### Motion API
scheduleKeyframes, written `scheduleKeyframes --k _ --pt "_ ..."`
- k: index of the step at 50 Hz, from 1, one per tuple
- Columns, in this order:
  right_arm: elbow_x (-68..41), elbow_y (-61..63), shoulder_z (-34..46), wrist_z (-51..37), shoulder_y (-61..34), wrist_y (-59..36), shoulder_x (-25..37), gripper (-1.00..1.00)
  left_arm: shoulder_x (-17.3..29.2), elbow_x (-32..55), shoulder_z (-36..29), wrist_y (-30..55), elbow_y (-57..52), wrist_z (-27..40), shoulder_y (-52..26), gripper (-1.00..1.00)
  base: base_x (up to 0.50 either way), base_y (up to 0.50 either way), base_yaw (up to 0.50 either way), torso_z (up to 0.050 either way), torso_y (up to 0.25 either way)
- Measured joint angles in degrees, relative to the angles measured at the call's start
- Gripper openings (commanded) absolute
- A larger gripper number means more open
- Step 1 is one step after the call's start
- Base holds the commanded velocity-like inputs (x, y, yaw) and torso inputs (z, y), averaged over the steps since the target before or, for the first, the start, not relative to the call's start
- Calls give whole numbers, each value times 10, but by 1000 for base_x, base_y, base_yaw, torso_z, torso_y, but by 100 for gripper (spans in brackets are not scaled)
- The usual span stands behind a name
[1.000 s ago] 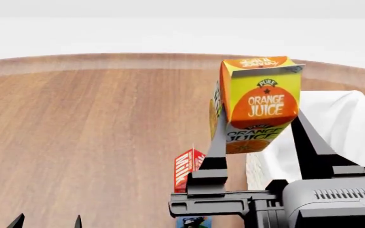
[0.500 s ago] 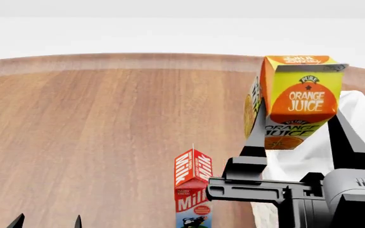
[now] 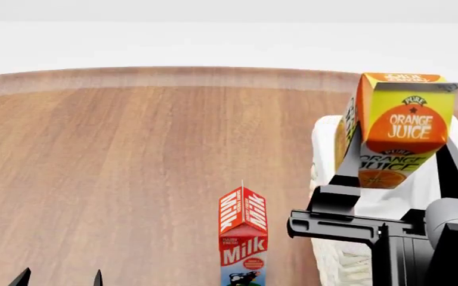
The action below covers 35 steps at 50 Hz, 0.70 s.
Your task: Pick up the orange juice, and put it in the basket.
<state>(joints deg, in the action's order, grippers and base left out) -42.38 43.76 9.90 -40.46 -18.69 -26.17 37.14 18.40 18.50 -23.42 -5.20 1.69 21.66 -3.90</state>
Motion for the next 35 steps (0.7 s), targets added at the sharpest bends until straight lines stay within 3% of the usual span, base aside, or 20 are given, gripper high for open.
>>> scheduleKeyframes --k 35 --pt "85 -213 47 67 -49 71 -46 -100 3 3 -4 -2 0 3 -1 100 0 0 0 0 1"
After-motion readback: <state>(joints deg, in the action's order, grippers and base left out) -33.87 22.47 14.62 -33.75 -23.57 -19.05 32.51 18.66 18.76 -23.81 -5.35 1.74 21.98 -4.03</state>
